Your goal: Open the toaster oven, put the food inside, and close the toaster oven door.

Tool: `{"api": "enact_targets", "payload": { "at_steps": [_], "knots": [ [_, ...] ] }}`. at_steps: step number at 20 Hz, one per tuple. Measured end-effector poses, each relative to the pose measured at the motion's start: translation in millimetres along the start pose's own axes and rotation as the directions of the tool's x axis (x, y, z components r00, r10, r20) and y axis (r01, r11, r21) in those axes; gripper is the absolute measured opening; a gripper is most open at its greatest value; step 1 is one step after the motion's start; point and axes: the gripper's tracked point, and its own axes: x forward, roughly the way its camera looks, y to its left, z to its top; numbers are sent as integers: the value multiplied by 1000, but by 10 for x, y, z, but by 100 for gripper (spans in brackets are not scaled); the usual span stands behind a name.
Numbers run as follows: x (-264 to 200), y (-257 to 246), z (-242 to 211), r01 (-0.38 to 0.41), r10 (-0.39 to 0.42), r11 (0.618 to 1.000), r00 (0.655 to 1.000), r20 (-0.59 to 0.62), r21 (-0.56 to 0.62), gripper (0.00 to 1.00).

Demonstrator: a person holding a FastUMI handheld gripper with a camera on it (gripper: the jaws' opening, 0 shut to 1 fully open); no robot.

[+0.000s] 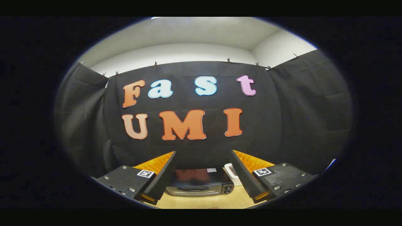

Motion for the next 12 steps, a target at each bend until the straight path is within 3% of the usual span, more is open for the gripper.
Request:
{"api": "enact_targets", "payload": {
  "at_steps": [12],
  "knots": [
    [58,63,11,-31,31,999,999,-9,16,99]
  ]
}}
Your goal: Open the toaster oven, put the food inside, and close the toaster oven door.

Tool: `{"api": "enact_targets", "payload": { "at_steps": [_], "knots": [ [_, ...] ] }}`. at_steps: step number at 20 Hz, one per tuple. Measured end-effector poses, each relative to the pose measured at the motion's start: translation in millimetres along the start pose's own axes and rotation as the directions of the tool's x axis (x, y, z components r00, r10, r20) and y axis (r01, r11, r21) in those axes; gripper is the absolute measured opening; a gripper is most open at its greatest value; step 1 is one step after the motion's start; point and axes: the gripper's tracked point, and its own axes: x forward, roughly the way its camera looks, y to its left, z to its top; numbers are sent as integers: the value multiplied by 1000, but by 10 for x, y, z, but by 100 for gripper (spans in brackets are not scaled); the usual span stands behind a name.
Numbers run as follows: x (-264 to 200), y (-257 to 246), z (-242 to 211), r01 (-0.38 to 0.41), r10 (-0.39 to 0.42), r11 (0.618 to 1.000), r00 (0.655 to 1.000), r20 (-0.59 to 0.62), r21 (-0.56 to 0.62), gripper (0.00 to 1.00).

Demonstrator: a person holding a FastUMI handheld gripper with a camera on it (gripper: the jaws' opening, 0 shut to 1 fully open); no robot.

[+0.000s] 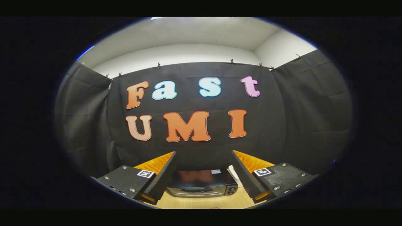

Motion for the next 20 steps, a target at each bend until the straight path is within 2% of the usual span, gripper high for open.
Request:
{"api": "enact_targets", "payload": {
  "at_steps": [6,10,16,20],
  "knots": [
    [5,-172,-18,47,-47,999,999,9,-24,99],
    [128,-202,-188,49,-50,999,999,-20,-20,99],
    [489,-50,-745,16,-18,1000,995,-95,-21,99],
    [739,112,-1399,-15,4,998,981,-196,-57,99]
  ]
}}
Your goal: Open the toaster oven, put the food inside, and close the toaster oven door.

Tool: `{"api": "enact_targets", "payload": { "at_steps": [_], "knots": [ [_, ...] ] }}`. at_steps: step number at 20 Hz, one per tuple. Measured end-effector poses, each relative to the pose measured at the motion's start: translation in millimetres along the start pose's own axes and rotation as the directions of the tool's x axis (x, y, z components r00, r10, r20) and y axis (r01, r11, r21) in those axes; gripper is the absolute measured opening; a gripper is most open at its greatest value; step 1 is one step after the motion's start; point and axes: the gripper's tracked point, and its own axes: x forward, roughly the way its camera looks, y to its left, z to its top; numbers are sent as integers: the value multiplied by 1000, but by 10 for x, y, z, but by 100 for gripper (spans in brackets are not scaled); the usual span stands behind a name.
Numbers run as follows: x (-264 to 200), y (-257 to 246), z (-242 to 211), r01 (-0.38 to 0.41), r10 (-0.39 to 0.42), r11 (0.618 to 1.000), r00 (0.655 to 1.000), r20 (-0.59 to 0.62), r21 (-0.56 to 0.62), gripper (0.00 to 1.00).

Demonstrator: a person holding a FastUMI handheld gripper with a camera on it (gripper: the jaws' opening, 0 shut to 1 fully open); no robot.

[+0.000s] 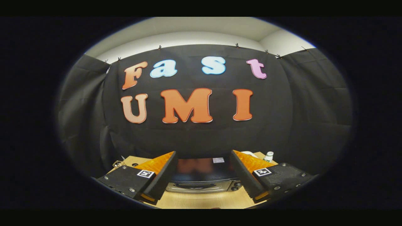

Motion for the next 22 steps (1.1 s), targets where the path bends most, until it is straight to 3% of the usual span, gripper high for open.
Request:
{"api": "enact_targets", "payload": {
  "at_steps": [3,10,15,22],
  "knots": [
    [249,173,-496,-51,51,999,995,-85,9,99],
    [621,272,-1322,-45,37,998,973,-228,-32,99],
    [751,216,-1573,-27,9,998,959,-282,-60,99],
    [684,215,-1666,-45,30,998,948,-316,-40,100]
  ]
}}
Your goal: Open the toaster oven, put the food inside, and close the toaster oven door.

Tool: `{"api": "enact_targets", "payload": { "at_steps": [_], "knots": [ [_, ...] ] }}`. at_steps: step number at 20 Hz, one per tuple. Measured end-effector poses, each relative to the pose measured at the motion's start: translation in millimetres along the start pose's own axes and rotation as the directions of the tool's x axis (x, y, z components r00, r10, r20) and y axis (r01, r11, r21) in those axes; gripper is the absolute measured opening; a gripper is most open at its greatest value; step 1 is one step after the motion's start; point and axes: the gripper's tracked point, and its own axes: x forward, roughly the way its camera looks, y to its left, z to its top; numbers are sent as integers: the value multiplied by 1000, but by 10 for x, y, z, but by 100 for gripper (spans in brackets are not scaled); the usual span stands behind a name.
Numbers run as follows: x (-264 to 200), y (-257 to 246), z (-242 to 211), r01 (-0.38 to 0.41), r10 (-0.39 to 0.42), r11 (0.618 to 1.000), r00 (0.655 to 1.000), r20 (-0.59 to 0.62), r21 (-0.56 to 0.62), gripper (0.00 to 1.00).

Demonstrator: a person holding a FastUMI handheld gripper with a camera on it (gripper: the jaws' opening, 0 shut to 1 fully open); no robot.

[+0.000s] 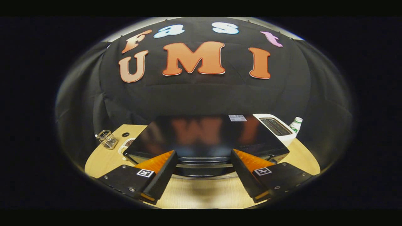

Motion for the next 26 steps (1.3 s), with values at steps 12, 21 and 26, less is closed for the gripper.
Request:
{"api": "enact_targets", "payload": {
  "at_steps": [12,21,26],
  "knots": [
    [-380,15,-296,10,-9,1000,995,-101,12,100],
    [-762,3,-737,13,-13,1000,974,-226,-2,100],
    [-932,-18,-1051,9,-12,1000,961,-276,-9,99]
  ]
}}
